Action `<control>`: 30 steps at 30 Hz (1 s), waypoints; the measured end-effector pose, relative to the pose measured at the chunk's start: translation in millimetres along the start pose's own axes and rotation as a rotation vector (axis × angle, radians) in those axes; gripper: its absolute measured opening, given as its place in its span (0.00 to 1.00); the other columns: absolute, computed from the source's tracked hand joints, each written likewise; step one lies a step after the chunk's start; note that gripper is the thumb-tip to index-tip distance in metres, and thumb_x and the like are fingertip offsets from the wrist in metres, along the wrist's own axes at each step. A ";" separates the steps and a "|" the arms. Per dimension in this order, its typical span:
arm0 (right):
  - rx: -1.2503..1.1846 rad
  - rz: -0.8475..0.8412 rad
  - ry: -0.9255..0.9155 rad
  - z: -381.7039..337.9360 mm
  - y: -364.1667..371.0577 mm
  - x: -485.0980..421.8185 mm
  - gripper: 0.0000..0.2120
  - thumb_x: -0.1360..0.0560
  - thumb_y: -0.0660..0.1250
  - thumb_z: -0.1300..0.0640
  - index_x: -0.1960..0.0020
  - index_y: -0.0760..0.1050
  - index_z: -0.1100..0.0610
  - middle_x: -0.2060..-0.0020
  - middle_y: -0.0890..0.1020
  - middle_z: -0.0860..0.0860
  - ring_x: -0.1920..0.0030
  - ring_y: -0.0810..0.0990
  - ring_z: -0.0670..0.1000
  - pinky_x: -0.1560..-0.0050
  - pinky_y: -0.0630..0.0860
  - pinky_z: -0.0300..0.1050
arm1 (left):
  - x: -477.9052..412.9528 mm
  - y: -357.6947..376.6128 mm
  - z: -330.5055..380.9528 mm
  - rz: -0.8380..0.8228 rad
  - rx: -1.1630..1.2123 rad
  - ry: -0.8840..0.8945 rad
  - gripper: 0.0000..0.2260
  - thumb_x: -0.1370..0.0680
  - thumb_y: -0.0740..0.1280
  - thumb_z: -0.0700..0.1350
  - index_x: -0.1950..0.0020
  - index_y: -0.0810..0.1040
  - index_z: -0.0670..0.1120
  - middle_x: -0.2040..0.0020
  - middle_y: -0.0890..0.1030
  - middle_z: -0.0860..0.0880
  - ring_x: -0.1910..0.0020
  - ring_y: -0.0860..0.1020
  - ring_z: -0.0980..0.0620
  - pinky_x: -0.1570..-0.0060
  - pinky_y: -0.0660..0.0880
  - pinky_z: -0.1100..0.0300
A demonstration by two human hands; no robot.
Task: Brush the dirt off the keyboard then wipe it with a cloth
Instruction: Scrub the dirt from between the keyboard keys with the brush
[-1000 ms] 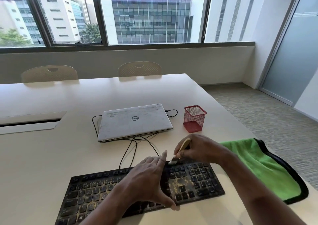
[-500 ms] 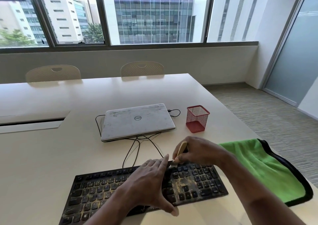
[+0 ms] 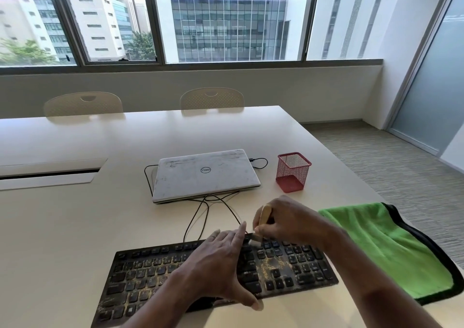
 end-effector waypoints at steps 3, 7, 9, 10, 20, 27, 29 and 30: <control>-0.008 -0.052 -0.006 -1.5 0.7 -1.7 0.04 0.25 0.74 0.57 0.51 0.86 0.52 0.61 0.86 0.44 0.63 0.83 0.43 0.59 0.80 0.39 | 1.0 -0.8 -1.2 0.001 0.002 -0.006 0.67 0.36 0.71 0.77 0.19 0.30 0.45 0.16 0.50 0.45 0.18 0.49 0.49 0.26 0.36 0.62; 0.041 -0.117 0.063 6.6 -6.3 2.4 0.04 0.25 0.73 0.58 0.53 0.86 0.51 0.65 0.84 0.40 0.65 0.82 0.40 0.62 0.74 0.31 | 1.5 -2.5 -1.2 -0.015 -0.003 -0.010 0.67 0.35 0.71 0.76 0.20 0.29 0.45 0.16 0.50 0.44 0.18 0.49 0.49 0.25 0.36 0.62; 0.029 -0.088 0.075 6.3 -11.0 4.1 0.04 0.26 0.72 0.57 0.54 0.86 0.51 0.63 0.86 0.42 0.64 0.83 0.42 0.62 0.75 0.33 | 1.5 -2.7 -1.0 -0.018 -0.001 -0.009 0.67 0.35 0.71 0.76 0.20 0.29 0.45 0.16 0.50 0.44 0.18 0.50 0.49 0.25 0.36 0.62; 0.022 -0.074 0.059 4.6 -11.1 4.1 0.04 0.26 0.73 0.57 0.54 0.86 0.51 0.62 0.86 0.43 0.63 0.83 0.42 0.61 0.76 0.34 | 1.2 -2.8 -0.6 -0.018 -0.001 -0.010 0.67 0.35 0.71 0.76 0.20 0.29 0.45 0.16 0.50 0.44 0.18 0.49 0.48 0.25 0.36 0.62; 0.048 -0.095 0.075 5.4 -14.8 8.0 0.05 0.25 0.72 0.59 0.53 0.86 0.53 0.64 0.84 0.41 0.65 0.81 0.40 0.64 0.74 0.32 | 1.4 -4.7 2.2 -0.030 0.005 -0.013 0.66 0.34 0.71 0.75 0.20 0.29 0.44 0.16 0.49 0.44 0.18 0.49 0.48 0.27 0.35 0.64; 0.102 -0.129 0.137 11.9 -16.4 11.7 0.07 0.27 0.70 0.59 0.54 0.86 0.52 0.63 0.87 0.45 0.63 0.84 0.46 0.60 0.81 0.42 | 0.6 -5.1 4.5 -0.036 -0.002 -0.019 0.66 0.34 0.71 0.75 0.20 0.29 0.44 0.16 0.49 0.44 0.18 0.49 0.47 0.28 0.35 0.64; 0.063 -0.080 0.112 9.9 -19.2 12.6 0.06 0.26 0.71 0.59 0.55 0.86 0.52 0.64 0.86 0.44 0.65 0.83 0.45 0.63 0.78 0.38 | 0.2 -5.1 4.9 -0.037 -0.001 -0.022 0.66 0.34 0.72 0.75 0.20 0.30 0.44 0.16 0.49 0.44 0.18 0.49 0.47 0.28 0.35 0.64; 0.039 -0.032 0.092 7.6 -20.0 12.1 0.04 0.26 0.71 0.58 0.55 0.86 0.53 0.65 0.85 0.43 0.66 0.82 0.44 0.64 0.77 0.36 | -0.2 -5.0 5.4 -0.036 -0.001 -0.022 0.66 0.34 0.72 0.75 0.20 0.30 0.45 0.16 0.49 0.44 0.18 0.49 0.47 0.29 0.35 0.64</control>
Point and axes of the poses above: each hand's wrist, its own x-axis away from the middle knuckle, its own y-axis out of the palm, z = x × y, the point moved 3 cm from there along -x, towards the middle knuckle
